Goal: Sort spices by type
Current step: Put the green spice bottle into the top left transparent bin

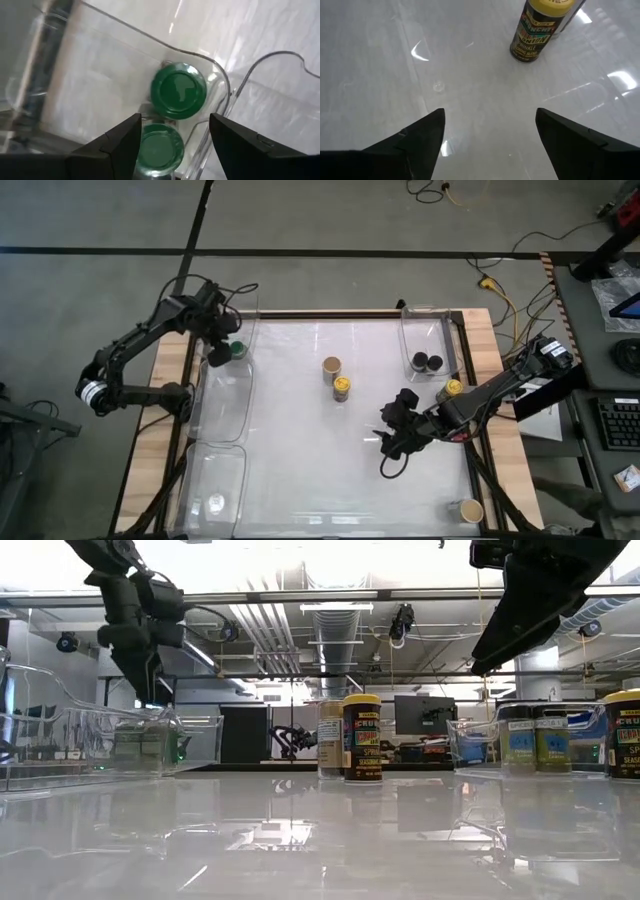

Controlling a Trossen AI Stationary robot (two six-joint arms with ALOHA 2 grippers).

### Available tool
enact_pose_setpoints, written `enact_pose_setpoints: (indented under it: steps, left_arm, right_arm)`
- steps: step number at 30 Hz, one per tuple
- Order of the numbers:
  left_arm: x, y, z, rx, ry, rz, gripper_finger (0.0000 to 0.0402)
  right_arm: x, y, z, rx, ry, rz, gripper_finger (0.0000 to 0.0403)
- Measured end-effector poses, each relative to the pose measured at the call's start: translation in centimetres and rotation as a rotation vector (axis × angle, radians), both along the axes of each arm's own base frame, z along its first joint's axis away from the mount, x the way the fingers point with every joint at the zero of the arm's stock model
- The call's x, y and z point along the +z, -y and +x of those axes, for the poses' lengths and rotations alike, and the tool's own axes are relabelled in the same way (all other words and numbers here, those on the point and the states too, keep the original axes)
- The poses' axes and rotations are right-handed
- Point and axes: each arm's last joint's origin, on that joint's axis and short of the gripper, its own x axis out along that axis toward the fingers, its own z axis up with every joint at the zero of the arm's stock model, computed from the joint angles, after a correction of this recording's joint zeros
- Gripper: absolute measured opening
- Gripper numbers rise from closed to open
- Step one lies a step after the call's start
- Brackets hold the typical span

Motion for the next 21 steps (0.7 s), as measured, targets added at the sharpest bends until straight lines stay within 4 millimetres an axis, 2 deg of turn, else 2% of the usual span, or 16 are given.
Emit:
enact_pose_setpoints:
  steps: [4,7,13,21]
  left_arm:
    - [1.4,-0.6,0.0,0.033,-0.027,0.087,0.0217]
    - [1.9,-1.6,-0.4,0.13,-0.061,0.163,0.0216]
    - [0.3,-2.8,0.1,0.186,-0.107,0.102,0.0193]
    - [-1.7,-4.6,0.8,0.266,-0.203,0.092,0.0157]
  right_arm:
    - [0.0,0.0,0.0,0.0,0.0,0.0,0.0297]
    - [0.0,0.0,0.0,0.0,0.0,0.0,0.0302]
    - [-0.1,0.0,-0.1,0.0,-0.005,-0.002,0.0309]
    - [-0.2,0.0,-0.1,-0.01,-0.002,0.012,0.0293]
